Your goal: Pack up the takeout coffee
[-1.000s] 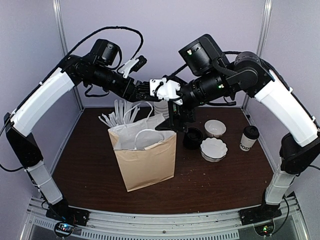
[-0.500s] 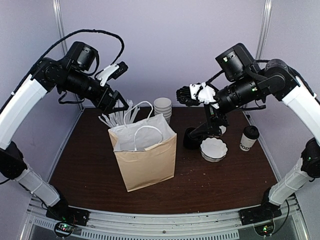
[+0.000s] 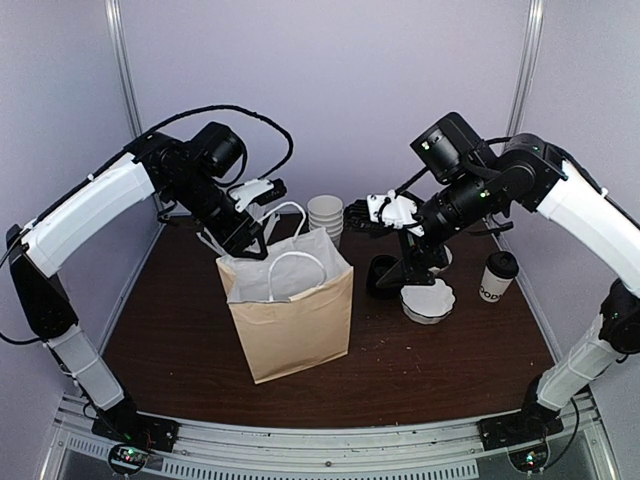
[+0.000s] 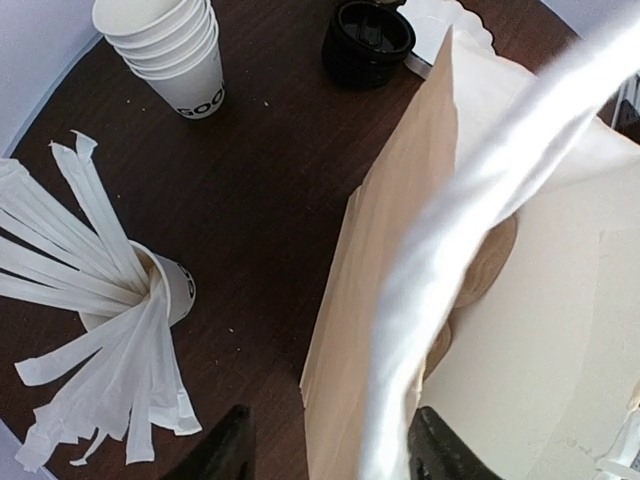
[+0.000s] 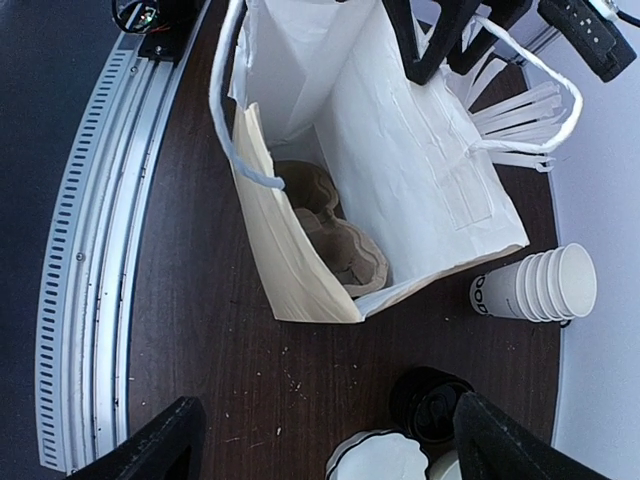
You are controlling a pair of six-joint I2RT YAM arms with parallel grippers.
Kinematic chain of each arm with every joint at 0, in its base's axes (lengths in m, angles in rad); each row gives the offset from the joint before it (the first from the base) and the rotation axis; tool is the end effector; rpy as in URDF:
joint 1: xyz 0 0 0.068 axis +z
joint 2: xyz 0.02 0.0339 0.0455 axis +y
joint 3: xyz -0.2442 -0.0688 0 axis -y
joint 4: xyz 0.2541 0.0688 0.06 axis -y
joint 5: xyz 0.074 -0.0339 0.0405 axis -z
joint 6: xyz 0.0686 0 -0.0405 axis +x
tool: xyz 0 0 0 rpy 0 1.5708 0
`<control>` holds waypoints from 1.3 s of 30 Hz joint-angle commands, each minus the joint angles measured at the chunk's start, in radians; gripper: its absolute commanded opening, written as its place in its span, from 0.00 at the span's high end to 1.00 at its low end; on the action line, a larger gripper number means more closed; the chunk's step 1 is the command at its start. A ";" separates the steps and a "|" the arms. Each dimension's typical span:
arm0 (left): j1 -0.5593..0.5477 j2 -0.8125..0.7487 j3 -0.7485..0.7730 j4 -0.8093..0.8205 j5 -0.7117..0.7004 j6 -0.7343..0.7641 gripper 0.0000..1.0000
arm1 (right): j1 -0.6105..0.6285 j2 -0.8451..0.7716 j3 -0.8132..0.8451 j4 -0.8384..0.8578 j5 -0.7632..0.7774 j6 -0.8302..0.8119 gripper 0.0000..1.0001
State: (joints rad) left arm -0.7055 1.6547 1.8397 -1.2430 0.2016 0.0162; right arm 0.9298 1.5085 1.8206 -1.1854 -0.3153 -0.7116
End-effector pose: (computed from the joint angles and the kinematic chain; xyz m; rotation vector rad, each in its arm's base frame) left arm 0.2564 -0.2364 0.3395 1.0141 2.4857 -0.4932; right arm 0.1729 0.2673 0.3856 -1.8815 1.5603 0.4822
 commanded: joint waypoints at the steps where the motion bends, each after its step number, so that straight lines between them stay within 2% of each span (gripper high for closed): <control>1: 0.006 0.031 0.029 -0.003 0.016 0.034 0.55 | -0.005 0.024 0.036 0.006 -0.140 -0.005 0.12; 3: 0.006 0.044 0.045 -0.007 0.046 0.044 0.71 | 0.006 0.065 0.096 -0.015 -0.187 0.003 0.17; 9: 0.006 0.068 0.088 -0.024 0.153 0.042 1.00 | 0.065 0.174 0.250 -0.087 -0.222 0.006 0.22; 12: 0.007 0.065 0.136 -0.033 0.205 0.032 1.00 | 0.064 0.167 0.319 -0.127 -0.238 0.000 0.22; 16: 0.006 0.069 0.224 -0.067 0.234 0.012 1.00 | 0.042 0.111 0.378 -0.143 -0.167 -0.021 0.21; 21: 0.006 0.077 0.286 -0.084 0.306 -0.010 1.00 | -0.100 0.057 0.380 -0.131 -0.193 -0.006 0.21; 27: 0.006 0.086 0.321 -0.086 0.400 -0.065 1.00 | -0.256 -0.027 0.226 -0.029 -0.164 0.021 0.19; 33: 0.006 0.088 0.309 -0.081 0.447 -0.073 1.00 | -0.472 -0.095 0.034 0.126 -0.171 0.090 0.17; 39: 0.006 0.130 0.238 -0.063 0.482 -0.086 1.00 | -0.668 -0.072 -0.082 0.200 -0.122 0.158 0.14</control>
State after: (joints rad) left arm -0.7055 1.7386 2.1246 -1.3369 0.6281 -0.0475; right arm 0.3622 1.4364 1.7824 -1.0725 -0.4721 -0.6228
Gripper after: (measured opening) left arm 0.010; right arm 0.849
